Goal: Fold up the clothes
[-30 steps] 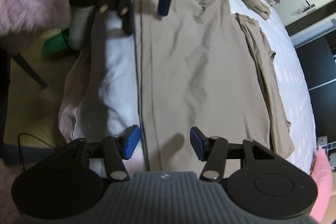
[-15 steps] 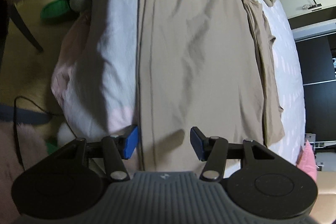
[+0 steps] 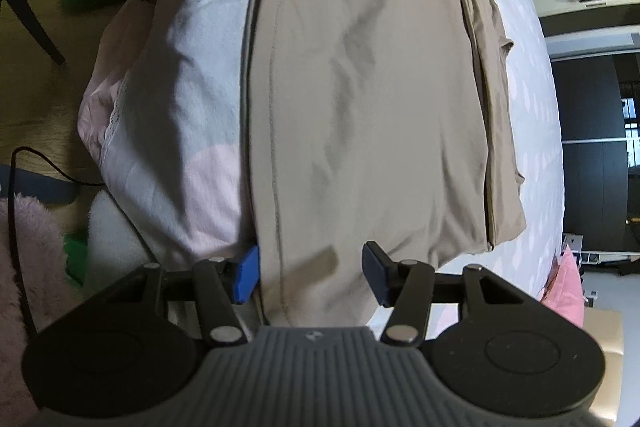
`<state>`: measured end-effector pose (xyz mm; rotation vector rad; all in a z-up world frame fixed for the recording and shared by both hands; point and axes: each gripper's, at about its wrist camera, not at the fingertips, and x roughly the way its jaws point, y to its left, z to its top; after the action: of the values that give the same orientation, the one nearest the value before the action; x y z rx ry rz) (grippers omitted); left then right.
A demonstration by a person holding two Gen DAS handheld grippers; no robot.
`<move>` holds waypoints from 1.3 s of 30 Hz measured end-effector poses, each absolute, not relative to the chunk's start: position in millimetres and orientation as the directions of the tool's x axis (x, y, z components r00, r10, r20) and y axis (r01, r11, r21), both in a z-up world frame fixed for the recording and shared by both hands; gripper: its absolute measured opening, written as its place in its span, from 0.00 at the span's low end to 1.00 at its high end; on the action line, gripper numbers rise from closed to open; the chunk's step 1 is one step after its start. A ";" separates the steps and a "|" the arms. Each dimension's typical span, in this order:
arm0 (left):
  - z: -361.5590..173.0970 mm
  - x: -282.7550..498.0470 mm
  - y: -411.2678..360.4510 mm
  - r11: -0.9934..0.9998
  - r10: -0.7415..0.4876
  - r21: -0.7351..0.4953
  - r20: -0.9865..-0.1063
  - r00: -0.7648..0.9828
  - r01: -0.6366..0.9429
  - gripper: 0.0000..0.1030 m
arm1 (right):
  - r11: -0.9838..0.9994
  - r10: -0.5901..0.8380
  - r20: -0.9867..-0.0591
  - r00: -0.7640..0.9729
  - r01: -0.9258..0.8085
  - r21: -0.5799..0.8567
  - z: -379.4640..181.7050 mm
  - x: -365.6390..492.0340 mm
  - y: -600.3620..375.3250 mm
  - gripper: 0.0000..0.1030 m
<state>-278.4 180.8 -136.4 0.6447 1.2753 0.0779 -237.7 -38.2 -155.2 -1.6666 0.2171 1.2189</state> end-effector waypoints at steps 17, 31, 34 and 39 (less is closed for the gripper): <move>-139.3 -279.7 185.3 0.826 0.421 0.495 -0.859 0.290 0.269 0.35 | -0.473 0.357 -0.772 0.526 -0.611 -0.635 -160.6 -236.4 -47.4 0.41; -103.0 -273.6 215.6 0.895 0.409 0.446 -0.829 0.381 0.007 0.02 | -0.284 0.413 -0.657 0.631 -0.596 -0.751 -144.0 -217.2 -33.6 0.07; -91.9 -273.0 222.1 0.901 0.415 0.428 -0.807 0.420 -0.068 0.02 | -0.210 0.429 -0.615 0.662 -0.589 -0.780 -135.8 -210.7 -29.6 0.07; -75.5 -273.4 227.0 0.901 0.426 0.408 -0.772 0.472 -0.146 0.02 | -0.119 0.450 -0.566 0.691 -0.582 -0.805 -124.2 -204.4 -25.3 0.06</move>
<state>-273.4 227.0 -75.5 0.3048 1.0232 0.3568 -204.4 -25.3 -124.2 -1.4435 0.1166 0.8818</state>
